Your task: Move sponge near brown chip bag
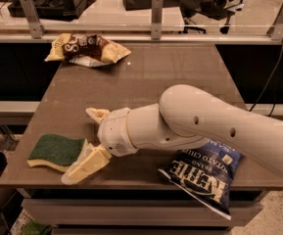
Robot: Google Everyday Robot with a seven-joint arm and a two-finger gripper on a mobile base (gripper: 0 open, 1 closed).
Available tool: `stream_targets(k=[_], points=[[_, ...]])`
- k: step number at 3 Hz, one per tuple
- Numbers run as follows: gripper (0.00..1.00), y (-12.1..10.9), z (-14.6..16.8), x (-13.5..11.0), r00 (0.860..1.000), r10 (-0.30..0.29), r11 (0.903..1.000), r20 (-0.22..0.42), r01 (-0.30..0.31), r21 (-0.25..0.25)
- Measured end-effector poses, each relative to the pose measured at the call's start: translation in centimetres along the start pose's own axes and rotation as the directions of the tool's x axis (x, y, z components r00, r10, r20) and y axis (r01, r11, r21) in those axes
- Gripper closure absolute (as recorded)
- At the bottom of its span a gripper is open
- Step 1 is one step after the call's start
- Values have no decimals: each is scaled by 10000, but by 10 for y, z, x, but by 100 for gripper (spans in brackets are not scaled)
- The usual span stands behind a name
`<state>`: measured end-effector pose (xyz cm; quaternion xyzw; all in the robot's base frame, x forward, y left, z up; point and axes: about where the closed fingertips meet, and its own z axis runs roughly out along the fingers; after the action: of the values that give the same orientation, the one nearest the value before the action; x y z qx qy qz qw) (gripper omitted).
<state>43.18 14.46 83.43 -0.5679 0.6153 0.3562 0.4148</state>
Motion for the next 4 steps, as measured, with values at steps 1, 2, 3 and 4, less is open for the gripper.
stream_targets(k=[1, 2, 3, 4], points=[[0, 4, 18, 6, 9996, 204, 9990, 210, -196, -397], [19, 8, 29, 9, 9989, 253, 9979, 396, -229, -598], [41, 9, 29, 8, 9990, 223, 9980, 375, -200, -604], [65, 10, 30, 7, 9991, 192, 9979, 368, -169, -628]])
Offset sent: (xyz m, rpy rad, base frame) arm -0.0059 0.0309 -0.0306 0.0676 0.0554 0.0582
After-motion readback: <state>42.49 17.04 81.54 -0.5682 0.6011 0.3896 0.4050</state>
